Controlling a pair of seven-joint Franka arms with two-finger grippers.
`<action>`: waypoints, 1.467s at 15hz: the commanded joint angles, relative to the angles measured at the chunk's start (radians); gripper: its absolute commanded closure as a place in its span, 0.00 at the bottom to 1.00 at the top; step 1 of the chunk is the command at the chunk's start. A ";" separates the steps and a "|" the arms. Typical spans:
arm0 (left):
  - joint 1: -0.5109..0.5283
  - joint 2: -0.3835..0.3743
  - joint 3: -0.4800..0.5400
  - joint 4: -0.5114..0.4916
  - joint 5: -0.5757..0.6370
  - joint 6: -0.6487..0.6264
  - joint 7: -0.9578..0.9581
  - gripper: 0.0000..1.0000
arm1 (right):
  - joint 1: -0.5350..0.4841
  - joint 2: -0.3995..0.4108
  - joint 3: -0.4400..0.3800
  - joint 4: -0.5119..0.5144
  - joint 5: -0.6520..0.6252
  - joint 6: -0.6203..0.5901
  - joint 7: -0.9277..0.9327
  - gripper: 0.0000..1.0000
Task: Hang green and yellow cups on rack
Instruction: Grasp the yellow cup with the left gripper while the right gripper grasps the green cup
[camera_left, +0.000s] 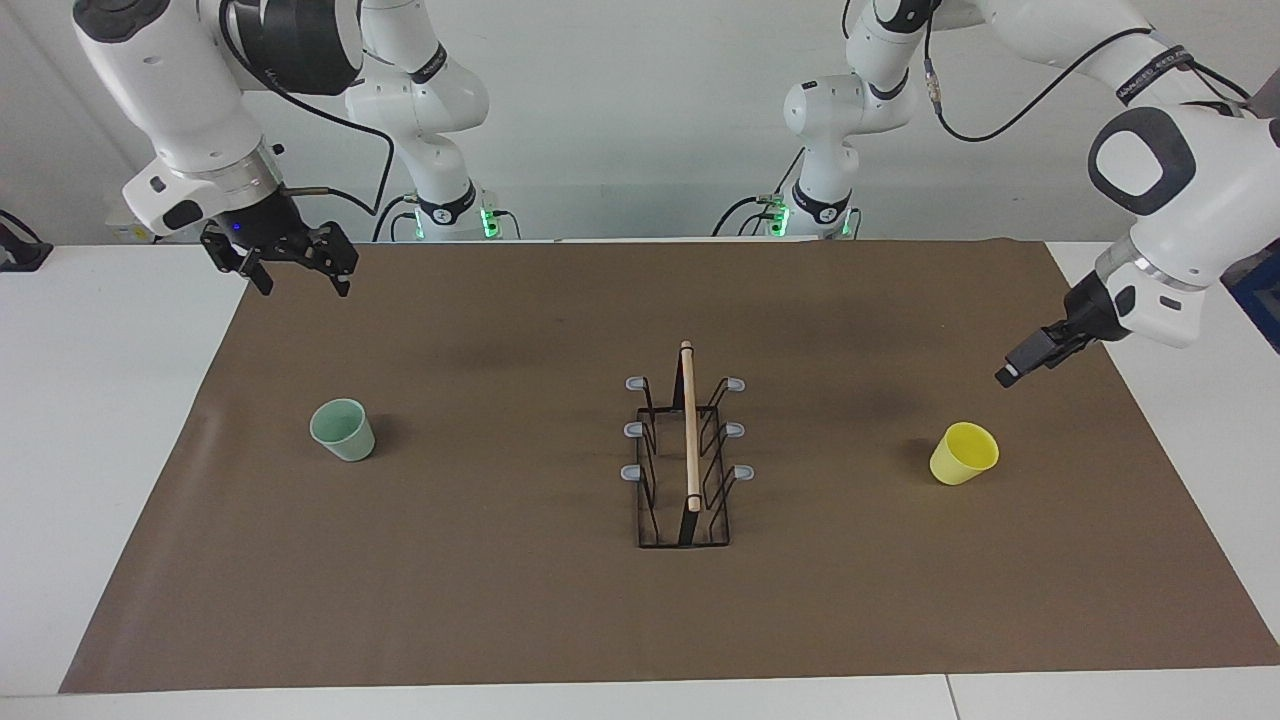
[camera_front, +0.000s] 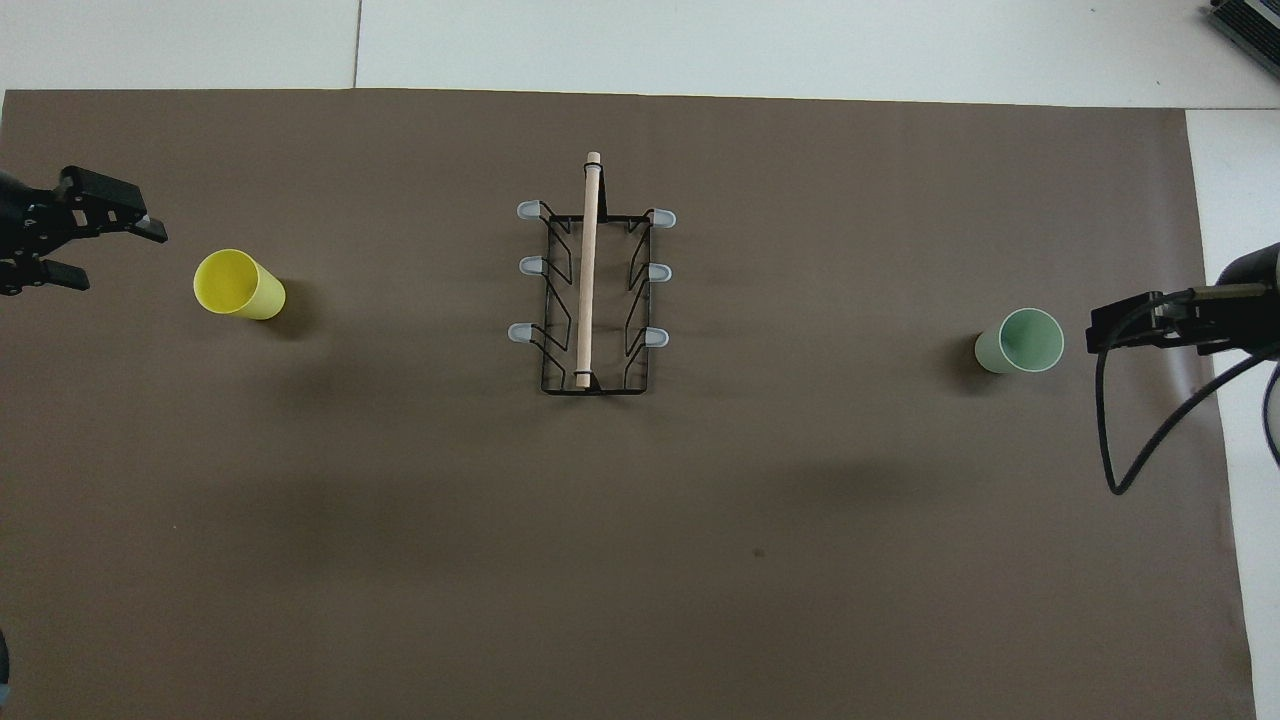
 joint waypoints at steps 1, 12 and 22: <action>0.029 0.089 -0.002 0.074 -0.048 0.042 -0.192 0.00 | -0.026 0.170 0.001 0.175 0.054 -0.013 0.011 0.00; 0.149 0.312 0.001 0.154 -0.330 0.212 -0.774 0.00 | -0.054 0.759 0.036 0.545 -0.131 0.070 -0.351 0.00; 0.172 0.354 -0.002 0.029 -0.409 0.135 -0.872 0.00 | -0.005 0.723 0.147 0.335 -0.432 0.004 -0.650 0.00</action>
